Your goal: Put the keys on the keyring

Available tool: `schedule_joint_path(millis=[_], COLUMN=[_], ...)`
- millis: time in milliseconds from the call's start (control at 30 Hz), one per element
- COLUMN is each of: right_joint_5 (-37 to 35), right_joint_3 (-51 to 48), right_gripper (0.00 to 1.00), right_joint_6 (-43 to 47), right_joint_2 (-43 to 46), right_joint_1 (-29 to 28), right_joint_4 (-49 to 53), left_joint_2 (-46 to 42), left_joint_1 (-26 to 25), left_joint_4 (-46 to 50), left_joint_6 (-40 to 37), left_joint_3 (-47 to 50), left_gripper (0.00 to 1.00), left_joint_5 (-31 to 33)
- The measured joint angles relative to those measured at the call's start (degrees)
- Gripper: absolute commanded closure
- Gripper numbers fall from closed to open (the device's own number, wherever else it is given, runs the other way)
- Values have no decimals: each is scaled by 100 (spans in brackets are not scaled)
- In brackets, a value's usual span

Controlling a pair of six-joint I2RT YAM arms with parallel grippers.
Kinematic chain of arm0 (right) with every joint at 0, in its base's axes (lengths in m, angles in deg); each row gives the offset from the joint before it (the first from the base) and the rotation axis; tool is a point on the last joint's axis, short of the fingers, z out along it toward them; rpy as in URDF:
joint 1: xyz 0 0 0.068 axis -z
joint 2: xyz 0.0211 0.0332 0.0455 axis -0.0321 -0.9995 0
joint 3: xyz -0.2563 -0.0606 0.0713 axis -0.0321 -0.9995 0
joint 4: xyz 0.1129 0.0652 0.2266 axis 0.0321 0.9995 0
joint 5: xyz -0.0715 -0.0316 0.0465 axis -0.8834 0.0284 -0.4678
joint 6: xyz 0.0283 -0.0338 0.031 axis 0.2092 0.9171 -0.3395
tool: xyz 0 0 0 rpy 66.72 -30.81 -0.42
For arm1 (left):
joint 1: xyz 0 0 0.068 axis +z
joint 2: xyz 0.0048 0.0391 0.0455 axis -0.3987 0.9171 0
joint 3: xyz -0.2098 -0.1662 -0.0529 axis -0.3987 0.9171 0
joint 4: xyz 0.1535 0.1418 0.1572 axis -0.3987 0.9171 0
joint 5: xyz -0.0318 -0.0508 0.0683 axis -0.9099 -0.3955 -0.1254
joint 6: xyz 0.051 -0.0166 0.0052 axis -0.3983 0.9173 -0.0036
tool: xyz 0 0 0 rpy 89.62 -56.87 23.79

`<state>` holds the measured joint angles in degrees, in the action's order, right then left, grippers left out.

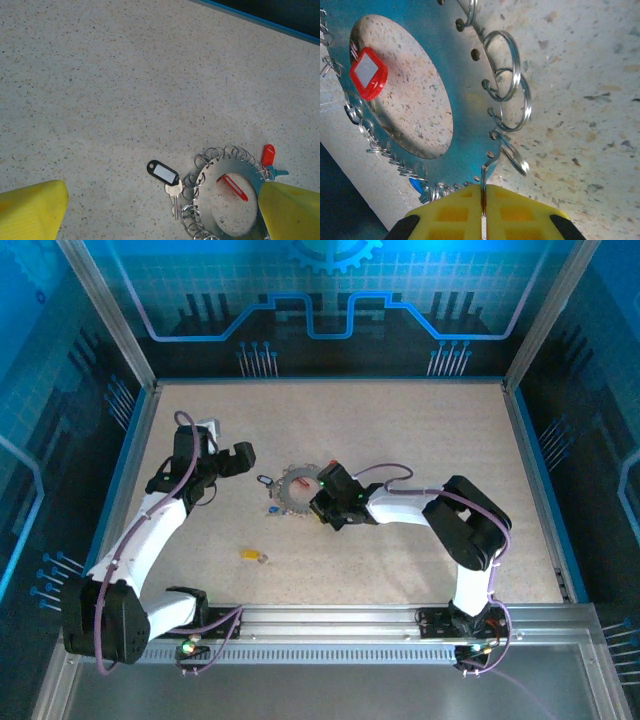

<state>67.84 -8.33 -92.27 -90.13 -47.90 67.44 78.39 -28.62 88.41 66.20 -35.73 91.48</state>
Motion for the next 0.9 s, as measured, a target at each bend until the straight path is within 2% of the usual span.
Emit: schedule_joint_path(millis=[167, 367, 433, 567, 767, 900], right_joint_5=[0, 2, 7, 22, 282, 673], right_joint_3=[107, 109, 109, 138, 334, 431], right_gripper=[89, 94, 99, 100, 100, 100], right_joint_6=[76, 146, 186, 323, 619, 693], right_joint_2=[0, 0, 2, 57, 584, 1021], right_joint_1=[0, 0, 0, 2, 192, 428], right_joint_4=[262, 396, 422, 538, 1198, 1523], left_joint_2=[0, 0, 0, -83, -1163, -1532], left_joint_1=[0, 0, 0, 7, -33, -431], left_joint_4=[2, 0, -7, -341, -2304, -3198], left_joint_6=[0, 0, -4, -55, -334, -1054], left_joint_3=[0, 0, 4, 249, 1945, 2479], left_gripper=[1, 1, 1, 1, 3, 2], left_joint_5=[0, 2, 0, -87, -1279, -2105])
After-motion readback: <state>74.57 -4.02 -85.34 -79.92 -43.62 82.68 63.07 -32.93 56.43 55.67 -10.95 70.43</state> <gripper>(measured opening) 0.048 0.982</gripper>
